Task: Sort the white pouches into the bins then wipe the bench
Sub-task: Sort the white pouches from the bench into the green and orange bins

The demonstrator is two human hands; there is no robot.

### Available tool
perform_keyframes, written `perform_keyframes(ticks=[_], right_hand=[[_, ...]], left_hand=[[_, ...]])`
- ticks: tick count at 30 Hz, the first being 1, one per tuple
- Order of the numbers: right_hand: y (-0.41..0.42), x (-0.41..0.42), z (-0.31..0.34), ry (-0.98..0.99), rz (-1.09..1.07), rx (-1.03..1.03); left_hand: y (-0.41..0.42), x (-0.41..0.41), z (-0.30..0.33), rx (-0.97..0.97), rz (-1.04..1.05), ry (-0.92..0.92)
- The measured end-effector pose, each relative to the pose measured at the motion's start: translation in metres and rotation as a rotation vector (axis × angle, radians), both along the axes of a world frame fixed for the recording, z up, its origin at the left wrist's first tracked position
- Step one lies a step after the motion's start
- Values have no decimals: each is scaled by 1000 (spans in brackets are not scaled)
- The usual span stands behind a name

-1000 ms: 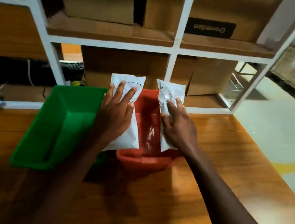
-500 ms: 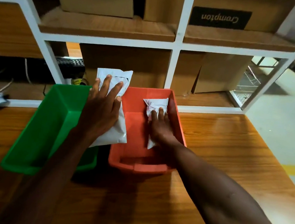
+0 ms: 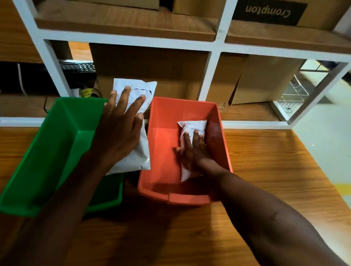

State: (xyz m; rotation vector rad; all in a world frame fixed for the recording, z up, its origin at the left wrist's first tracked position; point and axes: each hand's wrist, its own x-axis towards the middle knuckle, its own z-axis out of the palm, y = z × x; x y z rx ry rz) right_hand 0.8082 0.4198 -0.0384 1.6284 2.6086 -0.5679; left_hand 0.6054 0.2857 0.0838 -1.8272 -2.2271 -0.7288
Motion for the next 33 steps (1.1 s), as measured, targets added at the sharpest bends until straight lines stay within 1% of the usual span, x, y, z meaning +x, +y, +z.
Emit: perform_keyframes(ticks=[10,15,21,25,29,33], right_hand=[[8,0,-4,-51,61,-31],[0,-2,20,-71,93,-39],[-25,14,72,71,95,-56],[-55,45,114,213,112,-2],[-83,81,145,306,115,135],[-102,109,162,376,107,277]], left_hand=[[2,8,-1,20,-20,-27],[-1,16,3,20,-35,-22],[6,33,-1,-25,-54,-25],[17,48,-13,-84,-76,10],[30,73,-14,-97,-85,64],[42,92,-17,-97,-92,112]])
